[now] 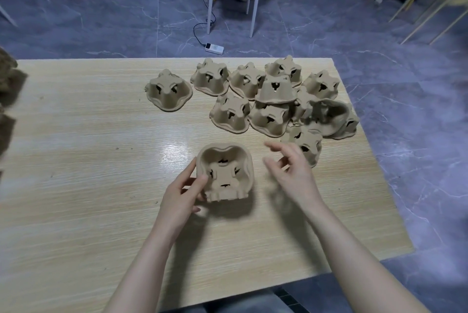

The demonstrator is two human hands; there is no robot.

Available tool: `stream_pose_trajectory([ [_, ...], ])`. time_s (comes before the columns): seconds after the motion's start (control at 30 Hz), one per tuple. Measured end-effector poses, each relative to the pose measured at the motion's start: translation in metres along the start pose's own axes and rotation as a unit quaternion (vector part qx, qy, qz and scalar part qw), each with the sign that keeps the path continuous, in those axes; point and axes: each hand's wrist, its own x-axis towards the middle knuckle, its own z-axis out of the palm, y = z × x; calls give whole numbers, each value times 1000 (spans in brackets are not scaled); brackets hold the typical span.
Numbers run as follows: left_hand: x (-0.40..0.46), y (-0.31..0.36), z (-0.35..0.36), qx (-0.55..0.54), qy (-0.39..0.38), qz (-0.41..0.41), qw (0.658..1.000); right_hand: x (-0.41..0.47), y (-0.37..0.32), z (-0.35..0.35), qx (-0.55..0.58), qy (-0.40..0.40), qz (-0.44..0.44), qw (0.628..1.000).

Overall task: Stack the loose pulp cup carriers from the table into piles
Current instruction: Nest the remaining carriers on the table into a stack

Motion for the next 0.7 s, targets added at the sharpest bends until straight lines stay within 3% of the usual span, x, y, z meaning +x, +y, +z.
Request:
stream_pose_trajectory([
  [0.13, 3, -3, -1, -5, 9, 1, 1000, 40, 36, -39, -111, 85, 57, 989],
  [0.3, 3, -2, 0, -11, 16, -2, 1000, 73, 72, -63, -207, -15, 115, 971],
  [0.7, 2, 3, 0, -8, 7, -1, 1000, 21, 54, -64, -183, 19, 61, 981],
])
